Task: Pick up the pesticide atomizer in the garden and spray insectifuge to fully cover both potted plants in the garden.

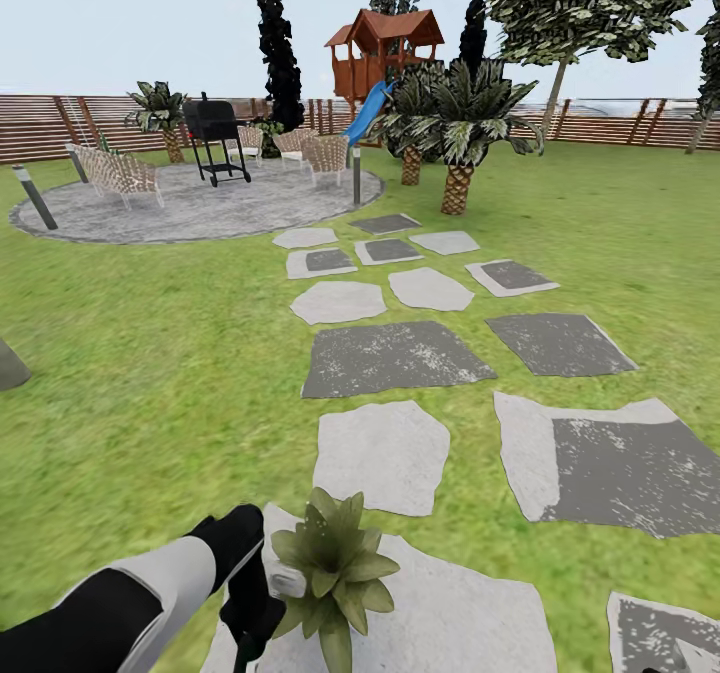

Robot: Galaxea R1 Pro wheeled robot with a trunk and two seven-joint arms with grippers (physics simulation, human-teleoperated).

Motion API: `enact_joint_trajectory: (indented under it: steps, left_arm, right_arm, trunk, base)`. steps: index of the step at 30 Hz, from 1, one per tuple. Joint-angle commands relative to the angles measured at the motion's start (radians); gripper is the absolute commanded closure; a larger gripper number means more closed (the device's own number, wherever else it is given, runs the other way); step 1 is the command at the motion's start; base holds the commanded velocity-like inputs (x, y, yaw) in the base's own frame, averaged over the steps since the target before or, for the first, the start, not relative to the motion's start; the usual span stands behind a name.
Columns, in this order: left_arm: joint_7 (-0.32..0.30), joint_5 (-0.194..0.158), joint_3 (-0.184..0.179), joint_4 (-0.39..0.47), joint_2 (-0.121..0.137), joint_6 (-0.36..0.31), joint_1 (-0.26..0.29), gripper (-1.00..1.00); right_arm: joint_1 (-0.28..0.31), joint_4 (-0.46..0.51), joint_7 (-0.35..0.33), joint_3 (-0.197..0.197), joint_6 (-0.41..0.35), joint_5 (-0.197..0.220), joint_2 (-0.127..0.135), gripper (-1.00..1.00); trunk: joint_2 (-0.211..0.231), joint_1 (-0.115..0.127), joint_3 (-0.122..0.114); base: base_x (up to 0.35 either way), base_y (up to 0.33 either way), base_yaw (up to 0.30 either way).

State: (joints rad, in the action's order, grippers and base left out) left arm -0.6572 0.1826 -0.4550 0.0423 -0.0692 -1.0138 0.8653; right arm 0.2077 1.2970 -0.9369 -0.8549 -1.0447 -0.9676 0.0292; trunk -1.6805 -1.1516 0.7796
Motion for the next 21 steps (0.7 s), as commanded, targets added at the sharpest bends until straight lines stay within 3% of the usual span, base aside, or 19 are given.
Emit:
enact_joint_trajectory:
  steps: [1,11,21]
  left_arm:
    - [-0.01,0.01,0.0,0.001,0.0,-0.002,-0.005,1.0]
    - [-0.015,0.003,0.002,-0.002,-0.001,-0.003,0.003,1.0]
    - [-0.018,0.004,0.004,-0.006,-0.004,-0.006,0.147,1.0]
  right_arm:
    - [0.001,0.001,-0.01,-0.001,-0.003,-0.009,0.0,-1.0]
    - [0.001,0.001,-0.011,-0.001,-0.003,-0.009,0.0,-1.0]
    - [0.001,0.001,-0.011,-0.001,-0.003,-0.009,0.0,-1.0]
  trunk:
    - [0.0,0.0,0.001]
    - [0.0,0.0,0.001]
    - [0.0,0.0,0.001]
  base:
    - [0.0,0.0,0.0]
    - [0.0,0.0,0.0]
    - [0.0,0.0,0.0]
